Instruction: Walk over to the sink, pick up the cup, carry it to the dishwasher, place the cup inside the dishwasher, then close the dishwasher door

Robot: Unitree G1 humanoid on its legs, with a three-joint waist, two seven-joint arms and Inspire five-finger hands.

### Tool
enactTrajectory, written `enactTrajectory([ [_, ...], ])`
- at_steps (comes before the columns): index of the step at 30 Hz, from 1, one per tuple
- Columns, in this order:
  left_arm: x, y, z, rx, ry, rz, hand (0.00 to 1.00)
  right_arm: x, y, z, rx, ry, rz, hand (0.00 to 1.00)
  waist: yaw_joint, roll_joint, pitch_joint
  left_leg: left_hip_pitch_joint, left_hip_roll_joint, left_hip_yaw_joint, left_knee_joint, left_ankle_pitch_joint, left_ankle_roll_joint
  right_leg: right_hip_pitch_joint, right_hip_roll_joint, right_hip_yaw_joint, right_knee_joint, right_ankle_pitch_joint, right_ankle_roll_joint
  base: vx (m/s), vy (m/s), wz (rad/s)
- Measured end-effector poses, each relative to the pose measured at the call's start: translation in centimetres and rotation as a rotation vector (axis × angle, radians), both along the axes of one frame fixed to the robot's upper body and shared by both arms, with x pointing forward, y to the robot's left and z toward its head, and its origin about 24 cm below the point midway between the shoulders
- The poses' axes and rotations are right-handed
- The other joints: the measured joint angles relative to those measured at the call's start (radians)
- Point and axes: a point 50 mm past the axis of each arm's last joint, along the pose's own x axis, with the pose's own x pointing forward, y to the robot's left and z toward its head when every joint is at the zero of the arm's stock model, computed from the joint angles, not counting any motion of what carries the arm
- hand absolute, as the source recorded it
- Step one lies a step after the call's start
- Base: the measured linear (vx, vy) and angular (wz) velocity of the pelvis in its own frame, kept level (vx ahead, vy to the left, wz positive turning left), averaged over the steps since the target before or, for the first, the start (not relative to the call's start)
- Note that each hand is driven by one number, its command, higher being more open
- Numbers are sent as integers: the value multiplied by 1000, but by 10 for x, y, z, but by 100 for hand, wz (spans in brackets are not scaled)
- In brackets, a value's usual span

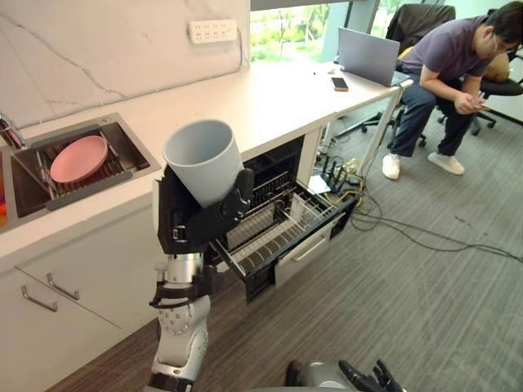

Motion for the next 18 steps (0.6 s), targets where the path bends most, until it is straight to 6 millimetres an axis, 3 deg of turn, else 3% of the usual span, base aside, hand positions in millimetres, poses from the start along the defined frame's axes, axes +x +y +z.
enactTrajectory([
  [4, -2, 2, -3, 17, 16, 26, 0, 15, 10, 0, 26, -38, 38, 100, 27, 1, 0, -10, 17, 9, 84, 11, -2, 45, 15, 5, -42, -15, 0, 97, -81, -3],
  [6, -6, 6, -8, 14, 47, 50, 0, 15, 10, 1, 22, -44, 45, 100, 41, 2, 10, -75, 51, 4, 313, 12, -4, 117, 15, 5, -92, -18, 10, 44, -35, 6],
  [8, -13, 9, -9, 2, 55, 80, 0, 13, 4, 7, -9, -59, 45, 100, 63, 21, 9, -232, 139, -39, 673, 80, 1, 179, 39, 5, -140, -23, 0, 20, 5, -3],
  [9, -14, 10, -9, -2, 53, 85, 0, 14, 2, 8, -18, -67, 46, 100, 67, 26, 5, -258, 152, -45, 715, 72, 5, 185, 42, 7, -145, -23, 0, 92, 35, -11],
  [11, -17, 13, -9, 13, 47, 86, 0, 25, -8, 16, -57, -119, 34, 100, 74, 24, 0, -304, 162, -27, 628, -9, 11, 198, 35, 15, -171, -18, 5, 140, 75, -16],
  [12, -17, 14, -11, 24, 53, 84, 0, 29, -11, 18, -70, -139, 23, 100, 77, 23, -1, -293, 152, -17, 519, -14, 16, 198, 30, 25, -176, -12, 11, 149, 145, -27],
  [13, -18, 16, -15, 44, 69, 78, 0, 38, -19, 24, -100, -174, 10, 100, 76, 29, -6, -254, 124, -17, 276, 19, 20, 190, 27, 40, -178, 0, 21, 139, 171, -44],
  [14, -19, 17, -20, 56, 91, 72, 0, 48, -26, 29, -125, -210, -2, 100, 75, 33, -25, -194, 84, -36, 122, 40, -31, 176, 19, 64, -190, 20, 49, 182, 205, -33],
  [15, -19, 17, -22, 64, 100, 68, 0, 54, -29, 34, -140, -236, -10, 100, 71, 29, -32, -181, 65, -37, 64, 60, -51, 171, 11, 63, -207, 33, 57, 173, 166, -18],
  [16, -17, 17, -26, 75, 112, 61, 0, 64, -36, 44, -172, -293, -24, 100, 66, 9, -27, -183, 33, -44, 32, 82, -36, 170, -8, 65, -245, 58, 70, 141, 115, -6],
  [18, -18, 17, -35, 82, 156, 64, 0, 81, -53, 64, -240, -387, -25, 100, 72, -4, -17, -180, 13, -63, 53, 73, -22, 193, -14, 99, -299, 90, 84, 119, 100, -33],
])
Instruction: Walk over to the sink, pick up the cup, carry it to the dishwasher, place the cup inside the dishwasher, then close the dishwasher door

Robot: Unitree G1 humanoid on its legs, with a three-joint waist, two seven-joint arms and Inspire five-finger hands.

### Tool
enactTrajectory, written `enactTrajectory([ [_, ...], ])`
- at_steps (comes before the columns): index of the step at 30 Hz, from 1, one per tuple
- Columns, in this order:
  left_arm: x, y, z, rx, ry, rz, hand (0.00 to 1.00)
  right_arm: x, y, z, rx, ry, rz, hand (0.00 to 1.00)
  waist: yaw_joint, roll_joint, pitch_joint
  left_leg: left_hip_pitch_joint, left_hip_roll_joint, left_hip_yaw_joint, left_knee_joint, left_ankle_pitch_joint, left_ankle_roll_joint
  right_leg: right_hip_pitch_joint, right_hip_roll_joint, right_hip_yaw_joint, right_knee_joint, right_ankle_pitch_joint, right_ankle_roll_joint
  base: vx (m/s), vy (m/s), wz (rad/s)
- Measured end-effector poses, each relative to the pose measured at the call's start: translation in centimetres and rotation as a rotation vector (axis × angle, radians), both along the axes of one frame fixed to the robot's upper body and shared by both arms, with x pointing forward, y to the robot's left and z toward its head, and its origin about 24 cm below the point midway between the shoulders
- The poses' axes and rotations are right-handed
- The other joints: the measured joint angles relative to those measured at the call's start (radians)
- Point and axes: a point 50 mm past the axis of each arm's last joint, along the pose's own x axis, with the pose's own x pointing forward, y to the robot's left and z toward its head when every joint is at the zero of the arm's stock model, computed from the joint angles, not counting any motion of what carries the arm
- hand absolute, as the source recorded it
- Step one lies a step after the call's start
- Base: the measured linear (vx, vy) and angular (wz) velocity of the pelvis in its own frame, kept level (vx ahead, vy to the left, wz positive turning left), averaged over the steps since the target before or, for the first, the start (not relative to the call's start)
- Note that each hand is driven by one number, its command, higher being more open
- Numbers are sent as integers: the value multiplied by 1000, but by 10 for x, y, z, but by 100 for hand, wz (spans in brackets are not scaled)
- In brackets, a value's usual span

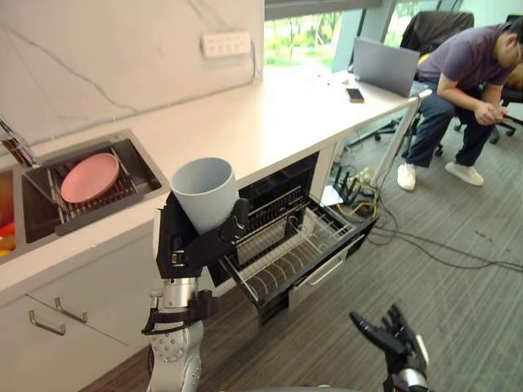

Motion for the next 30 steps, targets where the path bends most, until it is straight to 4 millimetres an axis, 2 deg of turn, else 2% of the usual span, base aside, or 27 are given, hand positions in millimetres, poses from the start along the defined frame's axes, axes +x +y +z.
enactTrajectory([
  [2, -1, 1, -4, 2, 20, 6, 0, 12, -11, 19, -50, -83, -6, 100, 2, -5, 3, 16, -9, 7, 13, -6, 8, 15, -9, 21, -12, 5, 6, 51, 65, -42],
  [5, -1, -2, -3, 9, 13, -1, 0, 37, -24, 68, -149, -300, -52, 100, 2, -5, 3, 54, -1, 50, 9, -43, 9, 18, -5, 74, -28, 11, 16, 17, 62, -50],
  [6, -1, -3, -3, 13, 13, -6, 0, 38, -26, 78, -168, -339, -63, 100, 1, -4, 2, 63, 0, 65, 3, -50, 8, 19, -3, 81, -32, 12, 19, -1, 54, -42],
  [7, -1, -8, -3, 14, 12, -27, 0, 41, -29, 96, -203, -412, -78, 100, -2, -4, 2, 83, -3, 87, -14, -61, 5, 18, -3, 97, -31, 9, 25, -3, 75, -34],
  [8, -1, -13, -3, 16, 10, -55, 0, 42, -30, 112, -234, -483, -91, 100, -11, -5, 0, 92, -10, 92, -34, -72, 2, 5, -7, 100, -14, -1, 32, -5, 87, -30],
  [9, 0, -15, -2, 20, 9, -66, 0, 42, -29, 118, -242, -516, -100, 100, -15, -3, -4, 91, -18, 95, -37, -72, 3, -13, -15, 103, 10, -15, 28, -10, 133, -15],
  [11, 6, -22, 1, 41, -7, -106, 0, 43, -25, 135, -262, -618, -103, 100, -32, -33, 5, 92, -57, 116, -39, -78, 20, -122, -68, 79, 219, -94, 30, -9, 129, -21],
  [13, 10, -24, 0, 72, 3, -96, 0, 50, -21, 138, -245, -649, -60, 100, -32, -41, 1, 100, -80, 127, -35, -82, 28, -194, -93, 24, 344, -110, 8, 2, 75, -57],
  [15, 17, -26, -3, 126, 21, -83, 0, 61, -11, 140, -213, -682, 11, 100, -32, -37, 0, 107, -93, 121, -35, -91, 43, -196, -99, 10, 335, -106, 14, 9, 71, -66],
  [16, 22, -29, -4, 164, 34, -82, 0, 69, 0, 141, -189, -695, 70, 100, -34, -37, 0, 104, -93, 119, -35, -93, 46, -178, -89, 11, 271, -84, 41, -9, 21, -43],
  [18, 32, -35, -10, 255, 70, -88, 0, 78, 16, 138, -143, -685, 162, 100, -43, -30, 2, 89, -75, 94, -37, -94, 47, -118, -47, 5, 101, 16, 33, -9, 15, -26],
  [22, 35, -43, -21, 391, 130, -49, 0, 88, 40, 147, -108, -719, 279, 100, -43, -33, 6, 90, -82, 72, -49, -97, 51, -36, -37, 4, -86, 127, 37, -35, 16, -4],
  [25, 35, -41, -26, 481, 140, 40, 0, 95, 52, 157, -87, -757, 379, 100, -28, -32, 7, 86, -92, 69, -44, -99, 55, -24, -46, 2, -110, 145, 41, -100, 6, 3],
  [27, 35, -39, -29, 538, 142, 108, 0, 101, 67, 163, -41, -786, 479, 100, -22, -32, 7, 76, -94, 62, -34, -100, 58, -25, -50, -2, -110, 148, 41, -66, -15, 8],
  [30, 35, -39, -28, 561, 131, 133, 0, 106, 83, 168, -7, -798, 570, 100, -20, -32, 7, 63, -95, 49, -25, -100, 58, -28, -52, -15, -110, 148, 41, -29, -21, 13],
])
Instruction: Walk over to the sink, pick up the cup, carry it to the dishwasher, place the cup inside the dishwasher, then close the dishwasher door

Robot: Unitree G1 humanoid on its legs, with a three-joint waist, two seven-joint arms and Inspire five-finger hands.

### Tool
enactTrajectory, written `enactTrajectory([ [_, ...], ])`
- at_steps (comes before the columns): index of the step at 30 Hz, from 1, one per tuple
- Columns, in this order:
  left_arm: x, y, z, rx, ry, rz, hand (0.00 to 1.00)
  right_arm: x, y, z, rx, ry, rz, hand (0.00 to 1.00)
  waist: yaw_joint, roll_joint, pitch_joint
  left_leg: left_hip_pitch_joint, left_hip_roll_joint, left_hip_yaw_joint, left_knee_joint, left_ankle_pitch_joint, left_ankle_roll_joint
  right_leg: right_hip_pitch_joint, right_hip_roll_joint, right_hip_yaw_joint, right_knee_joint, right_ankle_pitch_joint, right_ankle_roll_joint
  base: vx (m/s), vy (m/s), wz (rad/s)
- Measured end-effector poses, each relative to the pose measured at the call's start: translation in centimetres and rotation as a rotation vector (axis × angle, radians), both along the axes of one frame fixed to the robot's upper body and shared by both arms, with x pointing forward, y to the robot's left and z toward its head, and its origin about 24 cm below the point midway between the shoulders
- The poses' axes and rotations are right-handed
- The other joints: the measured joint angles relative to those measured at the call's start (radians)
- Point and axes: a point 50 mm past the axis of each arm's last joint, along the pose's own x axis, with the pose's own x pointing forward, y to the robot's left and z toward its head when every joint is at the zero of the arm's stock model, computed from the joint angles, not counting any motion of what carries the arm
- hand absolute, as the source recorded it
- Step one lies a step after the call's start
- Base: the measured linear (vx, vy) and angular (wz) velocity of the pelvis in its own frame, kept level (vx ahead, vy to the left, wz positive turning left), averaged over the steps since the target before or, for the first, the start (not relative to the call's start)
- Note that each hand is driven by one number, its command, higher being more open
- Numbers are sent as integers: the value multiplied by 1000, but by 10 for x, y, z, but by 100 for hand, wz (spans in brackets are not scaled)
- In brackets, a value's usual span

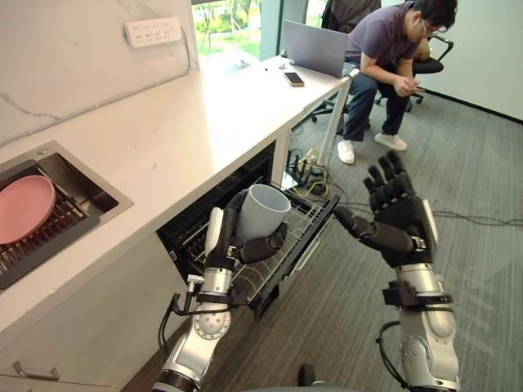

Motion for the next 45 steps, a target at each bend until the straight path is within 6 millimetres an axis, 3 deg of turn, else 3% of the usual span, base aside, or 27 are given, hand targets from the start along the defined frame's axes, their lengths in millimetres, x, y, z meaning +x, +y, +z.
enactTrajectory([
  [5, -2, -4, -1, 35, -11, -6, 0, 2, 19, -4, 0, 47, 103, 100, 10, 0, 0, -13, -2, -21, 3, 1, 2, 0, -5, -21, 0, 0, 0, -8, -19, 11],
  [18, -14, -9, -9, 2, 18, -20, 0, 3, 40, -11, -16, 109, 206, 100, 23, 3, -2, -38, -32, -79, -9, 29, 19, 4, -39, -77, 0, 6, 5, -36, -11, 14],
  [26, -25, -25, 13, -63, -53, -149, 0, 2, 54, -23, -67, 191, 263, 100, 24, 3, -7, -69, -30, -89, 4, 31, 17, -11, -40, -83, -1, 8, 3, -56, -27, 4],
  [34, -26, -29, 14, -55, -40, -221, 0, 2, 58, -33, -86, 246, 266, 100, 23, 5, -33, -73, -31, -95, 7, 31, 17, -12, -40, -87, 0, 8, 3, -4, -3, 1],
  [42, -26, -28, 14, -101, 10, -308, 0, 3, 57, -30, -75, 223, 251, 100, 23, 5, -43, -80, -31, -98, 13, 32, 17, -12, -42, -89, 0, 9, 1, -32, -13, 1],
  [43, -26, -28, 14, -107, 13, -312, 0, 3, 57, -30, -70, 222, 252, 0, 22, 5, -45, -80, -31, -98, 14, 32, 17, -13, -41, -89, 0, 9, 1, -33, -29, -1],
  [45, -26, -28, 14, -125, 24, -331, 0, 3, 56, -30, -54, 221, 254, 0, 22, 5, -53, -81, -31, -97, 17, 32, 17, -14, -41, -88, 0, 9, 1, 0, 0, 0],
])
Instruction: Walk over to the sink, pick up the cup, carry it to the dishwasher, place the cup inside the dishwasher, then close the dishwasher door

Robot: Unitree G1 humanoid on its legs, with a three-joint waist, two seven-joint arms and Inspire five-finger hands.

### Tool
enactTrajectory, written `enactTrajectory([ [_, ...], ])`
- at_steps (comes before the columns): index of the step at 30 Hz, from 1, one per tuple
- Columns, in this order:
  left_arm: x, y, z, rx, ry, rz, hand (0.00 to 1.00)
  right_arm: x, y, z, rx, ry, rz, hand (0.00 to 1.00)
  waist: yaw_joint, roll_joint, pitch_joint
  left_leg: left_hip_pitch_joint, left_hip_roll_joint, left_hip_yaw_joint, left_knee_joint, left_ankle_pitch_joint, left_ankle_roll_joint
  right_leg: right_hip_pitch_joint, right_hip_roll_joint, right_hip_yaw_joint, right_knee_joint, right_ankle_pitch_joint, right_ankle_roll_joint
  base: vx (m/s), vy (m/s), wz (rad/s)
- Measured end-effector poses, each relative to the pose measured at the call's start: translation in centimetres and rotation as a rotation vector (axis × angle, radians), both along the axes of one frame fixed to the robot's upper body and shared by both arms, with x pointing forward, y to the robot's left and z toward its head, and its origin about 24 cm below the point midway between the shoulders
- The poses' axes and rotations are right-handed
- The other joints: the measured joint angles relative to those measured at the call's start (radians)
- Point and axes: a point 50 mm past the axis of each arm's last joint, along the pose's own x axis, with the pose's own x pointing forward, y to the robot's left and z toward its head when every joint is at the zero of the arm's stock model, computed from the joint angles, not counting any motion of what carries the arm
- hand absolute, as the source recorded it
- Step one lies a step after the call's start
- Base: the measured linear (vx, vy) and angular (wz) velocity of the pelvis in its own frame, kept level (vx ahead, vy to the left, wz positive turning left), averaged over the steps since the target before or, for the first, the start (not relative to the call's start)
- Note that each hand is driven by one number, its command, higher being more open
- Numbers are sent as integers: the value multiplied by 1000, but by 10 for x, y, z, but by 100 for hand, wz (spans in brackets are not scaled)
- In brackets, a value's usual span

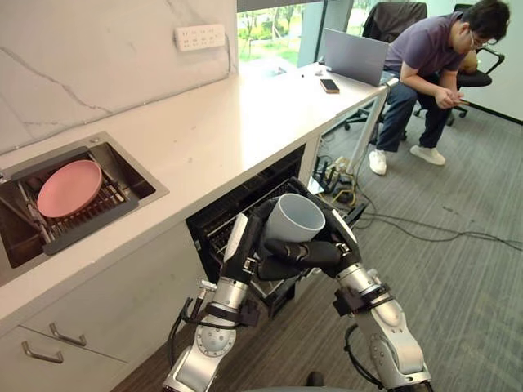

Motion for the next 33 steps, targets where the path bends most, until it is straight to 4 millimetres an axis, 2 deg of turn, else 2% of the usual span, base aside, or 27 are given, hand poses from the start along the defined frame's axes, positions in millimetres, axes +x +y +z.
enactTrajectory([
  [13, 0, 5, -3, -19, 28, -22, 0, 11, -7, 3, -60, -27, 35, 0, -1, -1, -6, -18, 0, -4, 17, 0, 0, -6, -2, -2, 0, 8, -3, -29, -13, 1],
  [14, 0, 5, -2, -19, 28, -20, 100, 11, -7, 3, -61, -28, 38, 0, -1, -1, -7, -18, 0, -4, 18, 0, 0, -6, -2, -2, 0, 9, -3, -56, -23, 0],
  [22, -2, 5, -4, -17, 36, -19, 100, 11, -9, -3, 2, -5, 19, 0, -1, 0, -9, -32, 1, -4, 24, 0, -1, -17, -2, -1, 0, 13, -6, -21, -9, 0],
  [33, -12, 8, -14, -18, 86, -4, 100, -5, 2, -38, 342, 160, -9, 0, -1, 0, -9, -24, -1, -3, 5, 9, 0, -17, -2, -3, 0, 12, -6, 0, 0, 0],
])
